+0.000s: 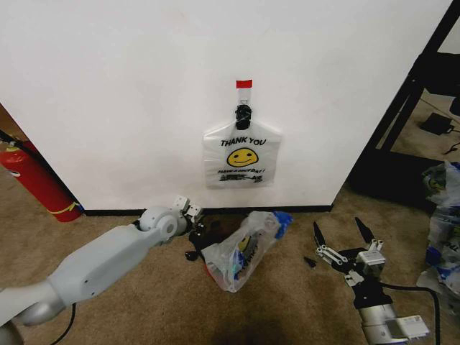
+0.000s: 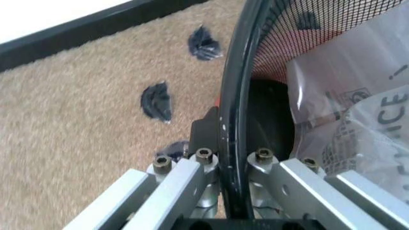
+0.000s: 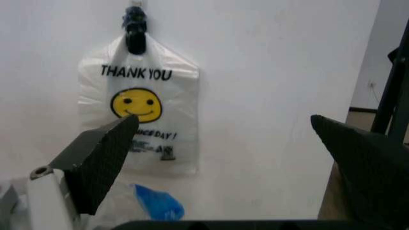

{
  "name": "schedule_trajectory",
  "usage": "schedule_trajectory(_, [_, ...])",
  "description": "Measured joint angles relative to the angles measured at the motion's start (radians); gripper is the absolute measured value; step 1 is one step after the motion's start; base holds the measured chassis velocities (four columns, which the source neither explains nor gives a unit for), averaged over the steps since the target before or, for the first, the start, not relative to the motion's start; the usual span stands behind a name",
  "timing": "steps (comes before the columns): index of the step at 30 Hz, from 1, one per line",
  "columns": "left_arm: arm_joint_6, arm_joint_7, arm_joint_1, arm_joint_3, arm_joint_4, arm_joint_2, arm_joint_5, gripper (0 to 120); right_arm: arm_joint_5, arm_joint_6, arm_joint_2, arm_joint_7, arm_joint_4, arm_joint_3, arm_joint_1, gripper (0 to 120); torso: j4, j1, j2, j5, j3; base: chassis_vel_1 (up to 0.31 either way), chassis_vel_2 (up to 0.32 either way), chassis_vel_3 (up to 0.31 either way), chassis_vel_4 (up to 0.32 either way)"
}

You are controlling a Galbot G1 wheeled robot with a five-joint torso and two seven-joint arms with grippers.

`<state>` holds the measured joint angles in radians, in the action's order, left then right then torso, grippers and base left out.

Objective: Pick up the garbage bag from the wall and place it over the trash bin.

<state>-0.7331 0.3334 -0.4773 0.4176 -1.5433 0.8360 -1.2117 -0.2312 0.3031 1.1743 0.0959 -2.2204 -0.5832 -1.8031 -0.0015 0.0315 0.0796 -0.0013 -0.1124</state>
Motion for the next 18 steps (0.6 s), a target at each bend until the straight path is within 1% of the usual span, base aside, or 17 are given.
schedule_trajectory(1, [0.0,0.023,-0.015,-0.016,-0.015,-0.005,-0.013,0,0.0,-0.004,-0.001,0.004,0.003,0.004,0.001,100,-0.0001,0.0,0.0,0.0,0.0,0.0,0.0,0.0,0.0])
schedule_trajectory(2, [0.0,0.023,-0.015,-0.016,-0.015,-0.005,-0.013,0,0.0,-0.004,-0.001,0.004,0.003,0.004,0.001,100,-0.0001,0.0,0.0,0.0,0.0,0.0,0.0,0.0,0.0])
schedule_trajectory(5, [-0.001,0.092,-0.075,-0.085,-0.075,-0.025,-0.056,0,0.003,-0.013,-0.006,0.01,0.013,0.015,0.004,100,0.0003,0.0,0.0,0.0005,0.0,0.0,0.0,0.0,0.0])
schedule_trajectory(8, [-0.002,0.169,-0.123,-0.157,-0.118,-0.021,-0.098,0,0.012,-0.016,-0.007,0.012,0.019,0.025,0.005,100,0.0003,0.0,0.0,0.0006,0.0,0.0,0.0,0.0,0.0])
schedule_trajectory(9, [-0.002,0.19,-0.134,-0.174,-0.126,-0.017,-0.109,0,0.015,-0.018,-0.008,0.012,0.02,0.028,0.005,100,0.0002,0.0,0.0,0.0006,0.0,0.0,0.0,0.0,0.0])
schedule_trajectory(10, [-0.002,0.19,-0.134,-0.174,-0.126,-0.017,-0.109,0,0.015,-0.018,-0.008,0.012,0.02,0.028,0.005,100,0.0002,0.0,0.0,0.0006,0.0,0.0,0.0,0.0,0.0])
schedule_trajectory(13, [-0.003,0.293,-0.179,-0.242,-0.153,0.02,-0.159,0,0.032,-0.022,-0.01,0.016,0.029,0.04,0.002,100,-0.0002,0.0,0.0,0.0001,0.0,0.0,0.0,0.0,0.0])
schedule_trajectory(16, [-0.002,0.358,-0.195,-0.27,-0.171,0.043,-0.195,0,0.037,-0.026,-0.011,0.02,0.031,0.042,-0.002,100,0.0001,0.0,0.0,0.0005,0.0,0.0,0.0,0.0,0.0])
schedule_trajectory(17, [-0.002,0.358,-0.195,-0.27,-0.171,0.043,-0.195,0,0.037,-0.026,-0.011,0.02,0.031,0.042,-0.002,100,0.0001,0.0,0.0,0.0005,0.0,0.0,0.0,0.0,0.0])
schedule_trajectory(18, [-0.002,0.393,-0.198,-0.278,-0.178,0.054,-0.217,0,0.04,-0.028,-0.011,0.023,0.031,0.041,-0.008,100,0.0,0.0,0.0,0.0006,0.0,0.0,0.0,0.0,0.0])
